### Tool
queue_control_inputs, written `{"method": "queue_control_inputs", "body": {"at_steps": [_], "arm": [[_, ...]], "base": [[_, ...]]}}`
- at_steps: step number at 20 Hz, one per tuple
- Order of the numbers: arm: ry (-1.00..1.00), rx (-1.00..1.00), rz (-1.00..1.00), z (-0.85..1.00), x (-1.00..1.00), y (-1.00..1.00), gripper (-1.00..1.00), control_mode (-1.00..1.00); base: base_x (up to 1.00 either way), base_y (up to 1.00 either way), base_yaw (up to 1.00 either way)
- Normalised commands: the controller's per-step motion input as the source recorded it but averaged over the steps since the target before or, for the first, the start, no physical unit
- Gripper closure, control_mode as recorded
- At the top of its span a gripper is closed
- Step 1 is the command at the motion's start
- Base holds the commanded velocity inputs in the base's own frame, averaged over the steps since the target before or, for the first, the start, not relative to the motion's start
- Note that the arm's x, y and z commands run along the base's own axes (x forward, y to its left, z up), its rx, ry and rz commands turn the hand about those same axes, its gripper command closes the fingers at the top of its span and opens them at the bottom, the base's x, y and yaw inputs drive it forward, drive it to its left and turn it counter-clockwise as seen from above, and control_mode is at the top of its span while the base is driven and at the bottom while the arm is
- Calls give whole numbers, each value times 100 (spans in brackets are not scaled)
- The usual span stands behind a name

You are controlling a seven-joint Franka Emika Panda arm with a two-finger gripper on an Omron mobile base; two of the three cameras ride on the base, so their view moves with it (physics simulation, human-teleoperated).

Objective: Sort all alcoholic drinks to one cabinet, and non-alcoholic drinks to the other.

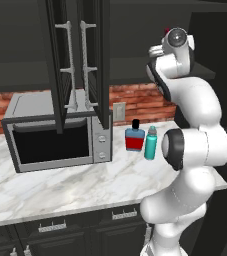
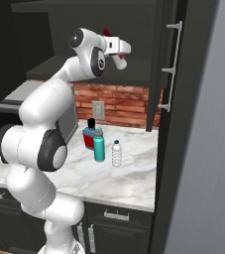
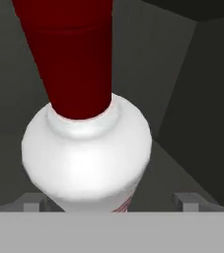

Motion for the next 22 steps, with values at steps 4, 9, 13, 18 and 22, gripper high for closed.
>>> {"method": "queue_control_inputs", "body": {"at_steps": [4,9,13,18,22], "arm": [[-1,0,0,-26,25,-15,-100,-100],[-4,0,0,-16,19,-14,-100,-100],[-4,0,0,-13,17,-14,-100,-100],[-2,0,0,-4,3,-12,-100,-100],[-1,0,0,0,-13,-7,-100,-100]], "base": [[0,0,0],[0,0,0],[0,0,0],[0,0,0],[0,0,0]]}}
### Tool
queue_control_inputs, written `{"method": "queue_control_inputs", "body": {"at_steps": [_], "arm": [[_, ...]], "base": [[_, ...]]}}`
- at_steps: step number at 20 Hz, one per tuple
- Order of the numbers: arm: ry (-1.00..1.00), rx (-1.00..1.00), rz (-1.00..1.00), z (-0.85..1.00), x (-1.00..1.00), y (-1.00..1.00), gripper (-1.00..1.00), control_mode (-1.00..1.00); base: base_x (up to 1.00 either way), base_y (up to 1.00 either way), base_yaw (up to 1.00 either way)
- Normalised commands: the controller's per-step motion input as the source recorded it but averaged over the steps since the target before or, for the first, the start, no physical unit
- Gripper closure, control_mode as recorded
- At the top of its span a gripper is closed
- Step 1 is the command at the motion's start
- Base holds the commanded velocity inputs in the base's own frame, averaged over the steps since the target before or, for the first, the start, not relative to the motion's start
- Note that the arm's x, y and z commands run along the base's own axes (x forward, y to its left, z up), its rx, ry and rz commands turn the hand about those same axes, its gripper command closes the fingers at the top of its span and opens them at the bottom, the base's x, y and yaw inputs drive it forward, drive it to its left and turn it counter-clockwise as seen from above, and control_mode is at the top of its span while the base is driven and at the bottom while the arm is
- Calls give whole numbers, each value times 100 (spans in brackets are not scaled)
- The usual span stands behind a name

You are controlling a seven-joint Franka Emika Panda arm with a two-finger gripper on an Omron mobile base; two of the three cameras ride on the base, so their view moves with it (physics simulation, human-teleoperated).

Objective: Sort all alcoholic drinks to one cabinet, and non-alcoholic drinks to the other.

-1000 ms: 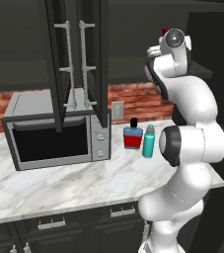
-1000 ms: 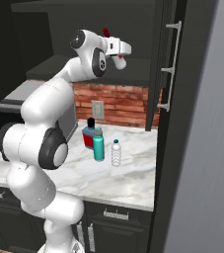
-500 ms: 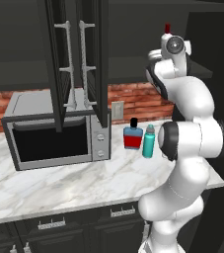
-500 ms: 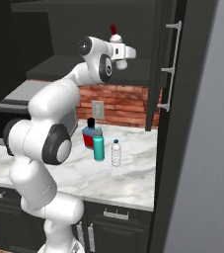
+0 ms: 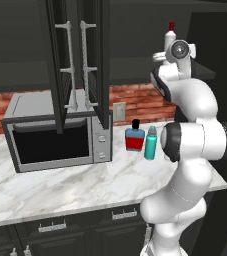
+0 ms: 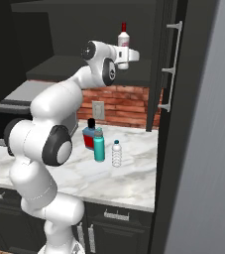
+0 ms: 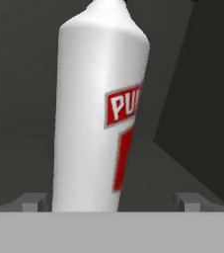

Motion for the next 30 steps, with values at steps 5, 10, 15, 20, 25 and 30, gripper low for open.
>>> {"method": "queue_control_inputs", "body": {"at_steps": [5,10,15,20,25,30], "arm": [[-1,0,0,9,-30,0,-100,-100],[0,0,0,11,-49,0,-100,-100],[6,1,0,8,-66,0,-100,-100],[9,1,1,6,-81,0,-100,-100],[10,3,4,0,-92,0,-100,-100],[10,2,10,-11,-78,0,-100,-100]], "base": [[0,0,0],[0,0,0],[0,0,0],[0,0,0],[0,0,0],[0,0,0]]}}
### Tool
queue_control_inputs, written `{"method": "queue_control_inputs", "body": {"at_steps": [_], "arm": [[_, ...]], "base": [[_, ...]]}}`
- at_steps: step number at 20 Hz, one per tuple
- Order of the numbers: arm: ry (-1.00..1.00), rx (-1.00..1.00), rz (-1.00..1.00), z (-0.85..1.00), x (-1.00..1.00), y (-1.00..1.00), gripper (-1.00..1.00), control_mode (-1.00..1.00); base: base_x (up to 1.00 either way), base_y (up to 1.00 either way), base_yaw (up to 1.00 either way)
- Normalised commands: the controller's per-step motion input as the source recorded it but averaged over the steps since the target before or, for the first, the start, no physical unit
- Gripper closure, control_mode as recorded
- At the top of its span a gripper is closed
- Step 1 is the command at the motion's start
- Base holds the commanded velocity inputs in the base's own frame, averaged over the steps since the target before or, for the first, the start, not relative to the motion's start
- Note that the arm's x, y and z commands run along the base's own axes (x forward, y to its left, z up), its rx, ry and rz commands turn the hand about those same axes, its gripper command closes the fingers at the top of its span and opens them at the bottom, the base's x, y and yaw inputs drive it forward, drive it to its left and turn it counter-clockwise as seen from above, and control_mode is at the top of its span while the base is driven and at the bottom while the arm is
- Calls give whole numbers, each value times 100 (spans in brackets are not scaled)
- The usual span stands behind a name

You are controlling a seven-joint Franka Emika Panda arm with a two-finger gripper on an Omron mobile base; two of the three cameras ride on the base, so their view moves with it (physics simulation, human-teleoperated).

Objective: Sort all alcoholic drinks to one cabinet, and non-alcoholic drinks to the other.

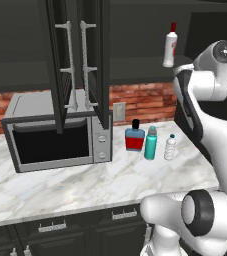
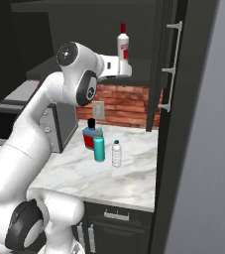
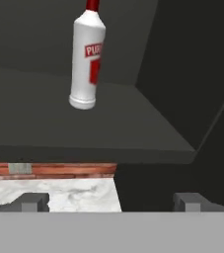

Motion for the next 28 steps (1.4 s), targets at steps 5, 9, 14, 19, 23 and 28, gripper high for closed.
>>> {"method": "queue_control_inputs", "body": {"at_steps": [5,9,14,19,23,28], "arm": [[13,0,11,-24,-63,9,-100,-100],[14,0,12,-27,-46,30,-100,-100],[13,-1,14,-27,-34,41,-100,-100],[11,-3,11,-27,-16,39,-100,-100],[8,-1,9,-33,-4,32,-100,-100],[1,0,6,-36,1,25,-100,-100]], "base": [[0,0,0],[0,0,0],[0,0,0],[0,0,0],[0,0,0],[0,0,0]]}}
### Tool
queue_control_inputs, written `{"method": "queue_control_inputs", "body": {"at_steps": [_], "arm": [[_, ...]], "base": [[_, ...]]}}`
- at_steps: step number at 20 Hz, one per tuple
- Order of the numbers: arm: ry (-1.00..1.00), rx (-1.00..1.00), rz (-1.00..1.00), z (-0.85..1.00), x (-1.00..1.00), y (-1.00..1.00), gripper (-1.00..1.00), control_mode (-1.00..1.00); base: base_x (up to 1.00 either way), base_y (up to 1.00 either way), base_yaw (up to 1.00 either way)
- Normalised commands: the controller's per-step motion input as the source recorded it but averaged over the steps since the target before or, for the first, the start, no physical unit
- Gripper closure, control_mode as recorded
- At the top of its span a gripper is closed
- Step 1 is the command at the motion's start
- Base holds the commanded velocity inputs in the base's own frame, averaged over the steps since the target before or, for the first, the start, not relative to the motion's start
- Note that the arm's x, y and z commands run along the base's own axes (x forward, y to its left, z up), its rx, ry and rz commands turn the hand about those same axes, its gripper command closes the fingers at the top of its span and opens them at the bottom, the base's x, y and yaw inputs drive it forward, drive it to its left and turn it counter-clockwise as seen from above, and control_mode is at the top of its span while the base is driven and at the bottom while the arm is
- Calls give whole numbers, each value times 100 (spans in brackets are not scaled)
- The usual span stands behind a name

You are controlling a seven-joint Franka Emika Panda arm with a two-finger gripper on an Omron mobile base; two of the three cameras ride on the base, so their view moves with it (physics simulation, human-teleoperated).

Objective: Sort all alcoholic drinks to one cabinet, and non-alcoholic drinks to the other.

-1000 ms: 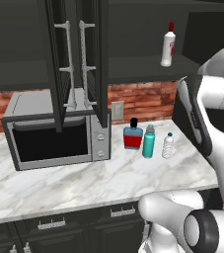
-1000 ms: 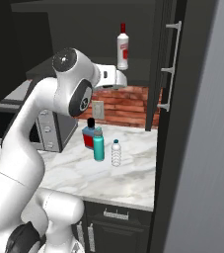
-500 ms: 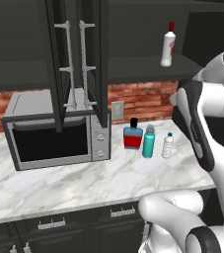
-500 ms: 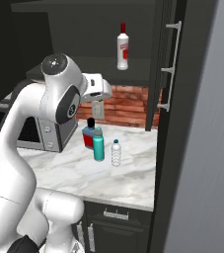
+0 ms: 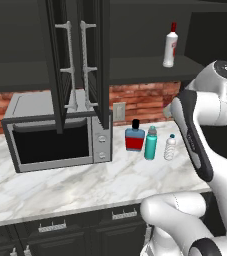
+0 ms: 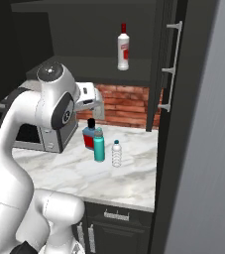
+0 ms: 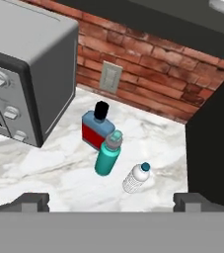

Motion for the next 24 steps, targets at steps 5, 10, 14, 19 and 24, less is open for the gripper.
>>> {"method": "queue_control_inputs", "body": {"at_steps": [5,10,14,19,24], "arm": [[9,2,2,-30,13,20,-100,-100],[14,3,0,-21,20,18,-100,-100],[15,4,0,-12,27,12,-100,-100],[12,2,0,-23,27,16,-100,-100],[3,0,1,-33,24,17,-100,-100]], "base": [[0,0,0],[0,0,0],[0,0,0],[0,0,0],[0,0,0]]}}
